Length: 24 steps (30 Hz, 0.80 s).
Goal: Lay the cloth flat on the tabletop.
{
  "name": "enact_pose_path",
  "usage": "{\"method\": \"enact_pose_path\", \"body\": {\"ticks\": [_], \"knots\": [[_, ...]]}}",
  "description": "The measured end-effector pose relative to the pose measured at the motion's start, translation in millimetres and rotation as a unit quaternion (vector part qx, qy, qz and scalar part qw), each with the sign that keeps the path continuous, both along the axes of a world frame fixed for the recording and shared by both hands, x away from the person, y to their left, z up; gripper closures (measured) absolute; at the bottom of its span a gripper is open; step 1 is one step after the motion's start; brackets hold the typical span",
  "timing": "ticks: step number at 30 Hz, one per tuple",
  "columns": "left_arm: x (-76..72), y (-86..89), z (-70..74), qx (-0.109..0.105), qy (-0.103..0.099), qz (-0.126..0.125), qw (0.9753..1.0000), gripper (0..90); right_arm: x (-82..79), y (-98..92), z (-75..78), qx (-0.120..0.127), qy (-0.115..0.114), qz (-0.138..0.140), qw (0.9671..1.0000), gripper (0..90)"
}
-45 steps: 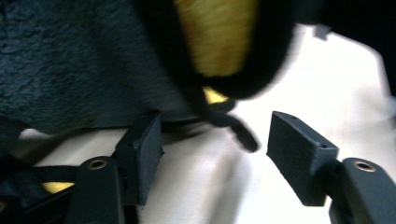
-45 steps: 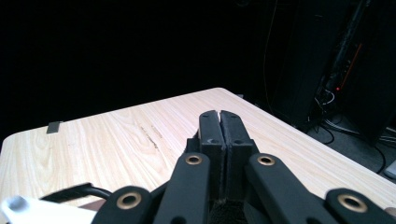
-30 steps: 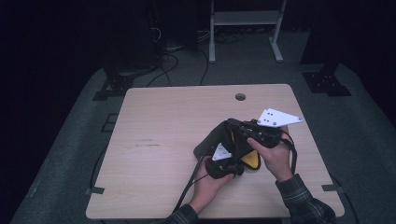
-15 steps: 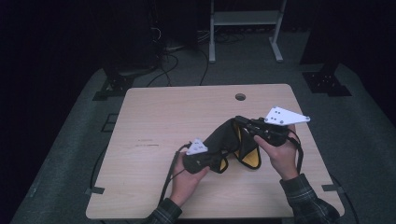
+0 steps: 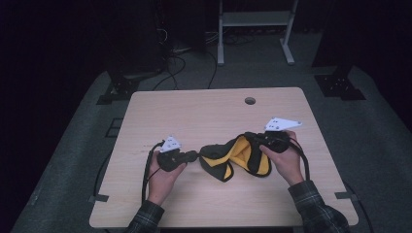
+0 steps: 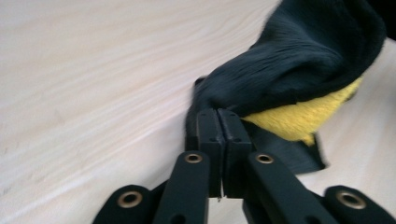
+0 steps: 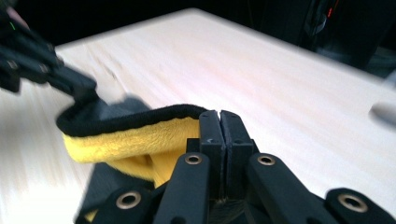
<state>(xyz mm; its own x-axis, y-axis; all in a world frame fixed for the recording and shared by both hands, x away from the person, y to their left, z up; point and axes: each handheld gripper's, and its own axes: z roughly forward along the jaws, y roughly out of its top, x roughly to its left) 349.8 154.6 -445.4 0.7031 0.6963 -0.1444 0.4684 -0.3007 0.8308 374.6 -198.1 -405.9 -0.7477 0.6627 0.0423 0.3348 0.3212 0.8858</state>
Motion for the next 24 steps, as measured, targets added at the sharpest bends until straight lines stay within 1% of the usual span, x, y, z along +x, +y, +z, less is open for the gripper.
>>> {"method": "enact_pose_path", "body": {"ticks": [1, 2, 4, 5, 6, 8, 11, 13, 14, 17, 19, 21, 23, 24], "knots": [[0.2, 0.1, -2.1, -0.001, 0.004, -0.003, 1.0, 77.4, 2.8, 0.0, -6.1, -0.004, 0.008, -0.001, 1.0, 88.0], [-0.2, -0.2, -3.5, -0.003, 0.001, -0.005, 1.0, 72.4, 4.6, 0.1, -11.3, -0.008, 0.018, -0.003, 0.9998, 88.0], [-2.1, -1.9, -3.7, 0.001, -0.003, -0.022, 0.9997, 60.7, 7.7, 0.1, -18.8, -0.015, 0.029, -0.003, 0.9995, 88.0], [-3.6, -3.0, -3.6, -0.001, -0.008, -0.033, 0.9994, 55.7, 8.8, 0.4, -20.9, -0.017, 0.031, -0.005, 0.9994, 88.0], [-5.4, -3.9, -3.1, 0.003, -0.01, -0.047, 0.9988, 51.6, 9.7, 0.5, -22.3, -0.017, 0.033, -0.004, 0.9993, 88.0], [-9.9, -5.8, -3.6, 0.023, -0.023, -0.062, 0.9975, 46.7, 10.4, 1.1, -23.4, -0.018, 0.034, -0.003, 0.9993, 87.9], [-13.6, -9.8, -6.4, 0.035, -0.032, -0.088, 0.995, 43.9, 10.9, 1.5, -24.2, -0.019, 0.034, -0.002, 0.9992, 87.9], [-13.0, -15.0, -7.1, 0.044, -0.042, -0.094, 0.9937, 43.4, 11.4, 2.2, -25.3, -0.018, 0.037, 0.002, 0.9992, 87.8], [-12.2, -18.1, -7.2, 0.046, -0.045, -0.099, 0.9931, 43.2, 11.4, 3.2, -26.0, -0.018, 0.039, 0.004, 0.9991, 87.8], [-10.2, -27.0, -8.7, 0.057, -0.05, -0.11, 0.9911, 43.2, 11.6, 6.3, -28.5, -0.023, 0.042, 0.01, 0.9988, 87.7], [-9.2, -32.1, -11.5, 0.073, -0.053, -0.116, 0.9891, 44.5, 11.8, 8.0, -29.8, -0.026, 0.042, 0.012, 0.9987, 87.7], [-7.3, -35.2, -14.0, 0.097, -0.053, -0.12, 0.9867, 51.2, 12.1, 9.0, -31.3, -0.028, 0.044, 0.011, 0.9986, 87.5], [-4.1, -36.9, -16.7, 0.105, -0.048, -0.117, 0.9865, 61.4, 12.4, 9.0, -32.5, -0.031, 0.045, 0.01, 0.9985, 86.4], [-2.2, -37.1, -18.1, 0.109, -0.045, -0.113, 0.9865, 65.9, 12.5, 8.4, -32.7, -0.03, 0.044, 0.009, 0.9985, 83.9]]}}
